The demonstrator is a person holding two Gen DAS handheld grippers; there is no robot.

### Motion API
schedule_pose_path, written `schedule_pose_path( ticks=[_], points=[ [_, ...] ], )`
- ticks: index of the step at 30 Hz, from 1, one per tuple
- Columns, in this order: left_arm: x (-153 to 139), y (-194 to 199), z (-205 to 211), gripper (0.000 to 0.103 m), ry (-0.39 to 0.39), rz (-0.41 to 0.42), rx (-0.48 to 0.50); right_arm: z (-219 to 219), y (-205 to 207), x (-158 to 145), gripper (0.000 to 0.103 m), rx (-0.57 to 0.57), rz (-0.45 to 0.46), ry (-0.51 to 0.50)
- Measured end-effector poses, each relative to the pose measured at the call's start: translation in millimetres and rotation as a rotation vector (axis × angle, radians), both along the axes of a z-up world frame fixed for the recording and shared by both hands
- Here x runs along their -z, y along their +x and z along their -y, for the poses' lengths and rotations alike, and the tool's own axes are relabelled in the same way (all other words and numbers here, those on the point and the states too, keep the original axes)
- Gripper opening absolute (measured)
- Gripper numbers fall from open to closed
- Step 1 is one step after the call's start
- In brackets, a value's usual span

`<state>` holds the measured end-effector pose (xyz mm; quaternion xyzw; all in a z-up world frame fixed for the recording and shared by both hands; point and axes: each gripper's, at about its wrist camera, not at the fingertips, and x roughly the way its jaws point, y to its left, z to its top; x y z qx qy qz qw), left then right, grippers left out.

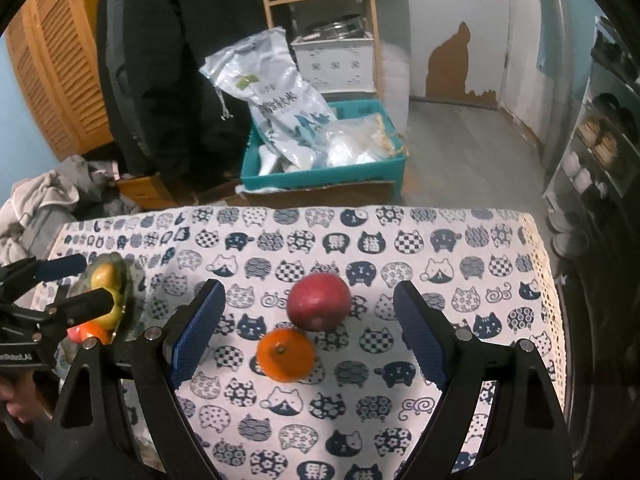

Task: Organize fruits
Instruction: 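Move both tools back toward the last red apple and orange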

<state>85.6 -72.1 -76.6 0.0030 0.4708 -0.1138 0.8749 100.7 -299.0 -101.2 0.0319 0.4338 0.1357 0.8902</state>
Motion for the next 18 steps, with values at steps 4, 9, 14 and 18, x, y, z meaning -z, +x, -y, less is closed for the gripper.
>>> schedule_pose_path(
  ticks=[4,9,14,18],
  points=[
    [14.2,12.3,-0.1,0.084,0.014,-0.028,-0.004,-0.4,8.9,14.6,0.085,-0.002,-0.033,-0.007],
    [32.2,28.2,-2.2,0.084,0.028,-0.051,-0.009,-5.4,28.4,39.1,0.085,-0.008,-0.088,0.003],
    [46.9,42.3,-5.2,0.084,0.040,-0.061,-0.009,-16.6,50.1,64.5,0.085,-0.027,-0.146,-0.022],
    [61.1,52.2,-6.8,0.084,0.056,-0.071,-0.010,-27.1,60.8,83.0,0.085,-0.055,-0.187,-0.055]
  ],
)
